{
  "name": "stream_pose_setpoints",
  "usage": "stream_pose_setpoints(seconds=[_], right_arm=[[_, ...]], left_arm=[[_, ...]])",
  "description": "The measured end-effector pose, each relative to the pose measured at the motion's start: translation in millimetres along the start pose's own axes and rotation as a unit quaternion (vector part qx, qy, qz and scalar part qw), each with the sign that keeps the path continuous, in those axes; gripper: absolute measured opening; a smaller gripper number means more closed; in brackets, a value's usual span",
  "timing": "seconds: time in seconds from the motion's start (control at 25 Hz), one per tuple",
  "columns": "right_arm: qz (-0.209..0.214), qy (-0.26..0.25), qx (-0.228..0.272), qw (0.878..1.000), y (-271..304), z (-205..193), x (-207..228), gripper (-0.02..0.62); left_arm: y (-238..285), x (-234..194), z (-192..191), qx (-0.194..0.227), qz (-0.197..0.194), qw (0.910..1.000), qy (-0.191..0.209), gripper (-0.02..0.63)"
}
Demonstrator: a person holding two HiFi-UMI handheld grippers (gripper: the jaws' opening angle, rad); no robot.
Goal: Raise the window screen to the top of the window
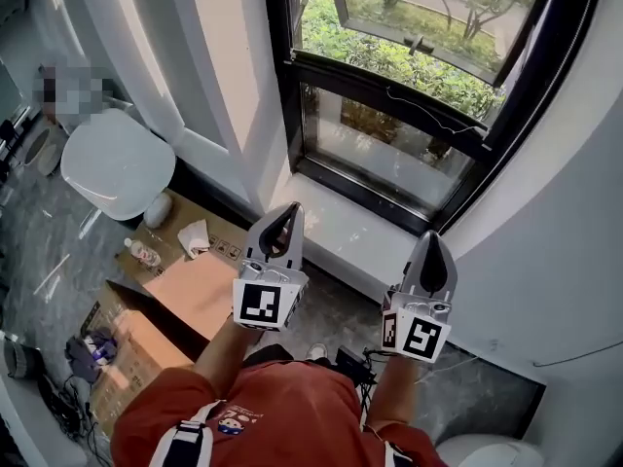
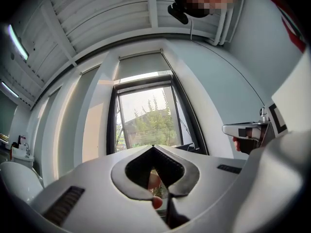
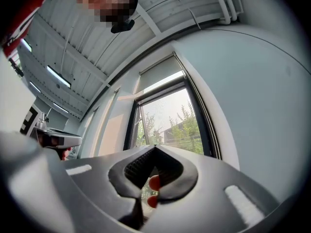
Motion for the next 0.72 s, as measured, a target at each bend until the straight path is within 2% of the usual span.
stream_pose_setpoints(seconds=[0.28,0.72], right_arm=[[0.004,-0.001,-0.003,1.000,19,-17,14,0.009],[-0.001,-0.021,0.000,1.000,52,-44,19,0.009]], left_arm=[[27,6,-13,-0.009,-0.004,0.9999,-0.004,0.005],[69,-1,-43,0.004,-0.022,0.9993,-0.030,0.005]])
Point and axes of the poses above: the fingertips, and each gripper's own axes: y forward along the fingers, x to its right, z out of its top, the point moved 4 cm from there along -y, backward along the fingers, and after that the axes turned 10 degrees about x, right-handed, at the moved point
